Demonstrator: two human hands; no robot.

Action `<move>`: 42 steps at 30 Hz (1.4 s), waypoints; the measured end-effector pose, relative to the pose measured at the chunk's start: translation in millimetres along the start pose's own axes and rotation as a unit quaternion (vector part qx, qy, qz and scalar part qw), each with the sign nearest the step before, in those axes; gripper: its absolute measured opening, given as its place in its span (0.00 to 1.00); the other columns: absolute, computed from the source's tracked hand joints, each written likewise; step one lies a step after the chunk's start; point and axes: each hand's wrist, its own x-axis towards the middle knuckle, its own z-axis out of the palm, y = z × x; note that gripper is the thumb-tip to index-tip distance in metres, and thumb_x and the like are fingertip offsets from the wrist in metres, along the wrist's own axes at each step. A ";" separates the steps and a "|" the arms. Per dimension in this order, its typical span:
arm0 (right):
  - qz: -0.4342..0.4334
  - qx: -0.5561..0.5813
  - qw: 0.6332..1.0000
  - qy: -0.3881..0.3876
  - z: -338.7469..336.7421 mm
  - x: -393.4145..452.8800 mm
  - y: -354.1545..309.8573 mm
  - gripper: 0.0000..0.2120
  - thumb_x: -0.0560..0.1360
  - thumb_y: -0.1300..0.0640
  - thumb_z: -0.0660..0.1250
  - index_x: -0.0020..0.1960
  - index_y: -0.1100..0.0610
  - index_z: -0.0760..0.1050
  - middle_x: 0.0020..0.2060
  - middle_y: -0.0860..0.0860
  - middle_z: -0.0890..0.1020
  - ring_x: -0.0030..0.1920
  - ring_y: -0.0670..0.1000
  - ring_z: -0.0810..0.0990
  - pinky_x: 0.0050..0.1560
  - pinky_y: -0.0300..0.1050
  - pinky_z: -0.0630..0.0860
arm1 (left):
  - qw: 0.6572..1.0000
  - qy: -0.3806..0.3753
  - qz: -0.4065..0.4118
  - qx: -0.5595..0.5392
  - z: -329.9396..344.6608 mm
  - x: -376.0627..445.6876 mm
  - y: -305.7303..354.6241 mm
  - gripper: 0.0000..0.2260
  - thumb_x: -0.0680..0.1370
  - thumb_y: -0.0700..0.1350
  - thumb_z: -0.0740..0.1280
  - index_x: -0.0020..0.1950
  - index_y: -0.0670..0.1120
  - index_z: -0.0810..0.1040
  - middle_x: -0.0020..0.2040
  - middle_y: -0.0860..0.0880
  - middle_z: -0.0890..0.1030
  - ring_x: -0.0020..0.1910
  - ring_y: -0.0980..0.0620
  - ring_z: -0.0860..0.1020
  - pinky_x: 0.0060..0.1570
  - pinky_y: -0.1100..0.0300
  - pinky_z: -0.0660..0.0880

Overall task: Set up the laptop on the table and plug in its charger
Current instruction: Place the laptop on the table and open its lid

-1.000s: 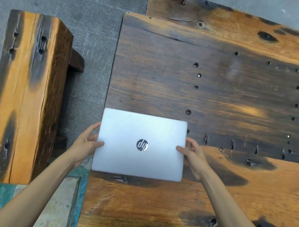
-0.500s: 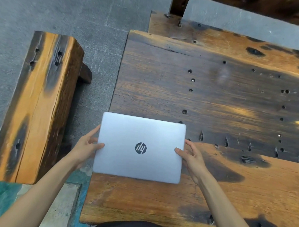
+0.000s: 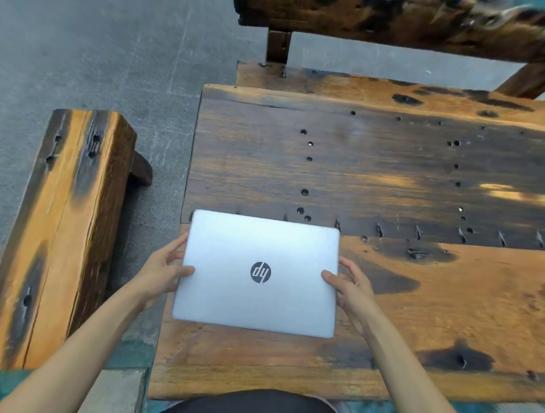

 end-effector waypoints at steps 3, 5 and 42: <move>-0.002 0.015 1.000 0.008 -19.8 -13.9 7.7 0.20 0.76 0.65 0.74 0.63 0.50 0.75 0.44 0.50 0.89 0.43 0.52 0.88 0.41 0.52 0.85 | 1.000 -0.018 0.004 0.015 19.1 -9.2 3.5 0.36 0.76 0.28 0.67 0.77 0.57 0.67 0.56 0.44 0.79 0.53 0.46 0.80 0.44 0.49 0.80; -0.001 0.019 1.000 0.017 -35.9 -21.6 12.5 0.21 0.75 0.64 0.74 0.64 0.50 0.75 0.48 0.52 0.88 0.46 0.53 0.88 0.43 0.53 0.84 | 0.999 -0.027 0.007 0.022 32.6 -14.9 2.7 0.36 0.76 0.28 0.68 0.78 0.56 0.66 0.57 0.42 0.78 0.54 0.44 0.81 0.43 0.48 0.80; -0.071 0.218 0.941 0.247 -454.1 -170.3 156.6 0.22 0.72 0.58 0.78 0.62 0.45 0.78 0.51 0.50 0.88 0.49 0.52 0.88 0.44 0.49 0.82 | 0.955 -0.195 0.108 0.198 487.5 -109.2 -15.4 0.26 0.76 0.31 0.69 0.70 0.52 0.73 0.54 0.47 0.83 0.52 0.46 0.82 0.43 0.50 0.79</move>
